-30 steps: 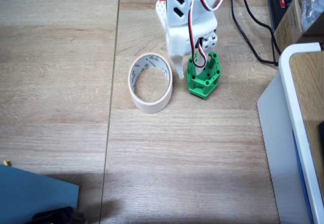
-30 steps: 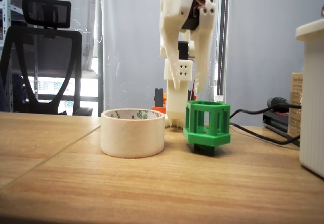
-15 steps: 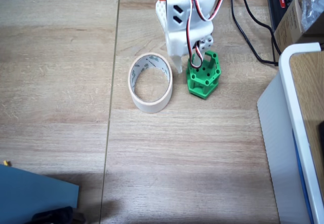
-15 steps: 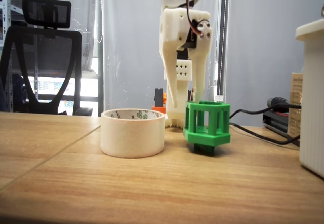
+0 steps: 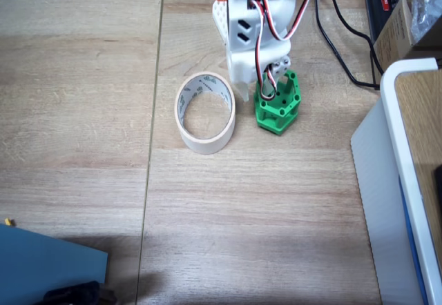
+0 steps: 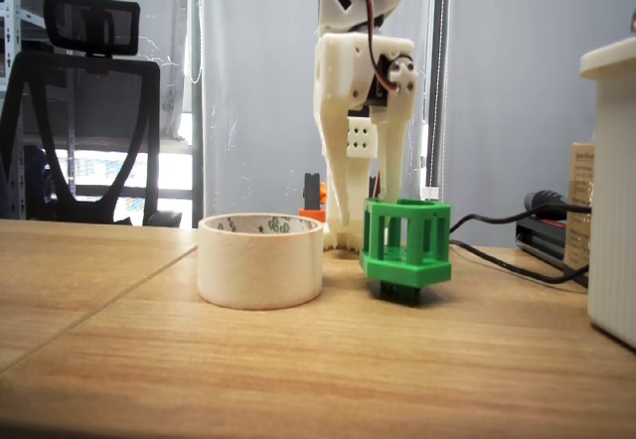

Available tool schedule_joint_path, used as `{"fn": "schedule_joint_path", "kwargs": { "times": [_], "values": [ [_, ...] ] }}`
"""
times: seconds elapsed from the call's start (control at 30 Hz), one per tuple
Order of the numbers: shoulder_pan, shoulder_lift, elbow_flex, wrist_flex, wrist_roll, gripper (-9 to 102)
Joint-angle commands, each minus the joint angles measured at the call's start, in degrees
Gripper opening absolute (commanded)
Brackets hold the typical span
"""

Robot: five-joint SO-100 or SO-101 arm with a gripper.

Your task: Grasp a component and put it in the bin.

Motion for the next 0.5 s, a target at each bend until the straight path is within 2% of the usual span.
{"fn": "schedule_joint_path", "kwargs": {
  "times": [0.0,0.47],
  "values": [
    [0.2,-0.6,-0.4,0.3,0.1,16],
    [-0.1,-6.2,-1.1,0.2,0.2,16]
  ]
}}
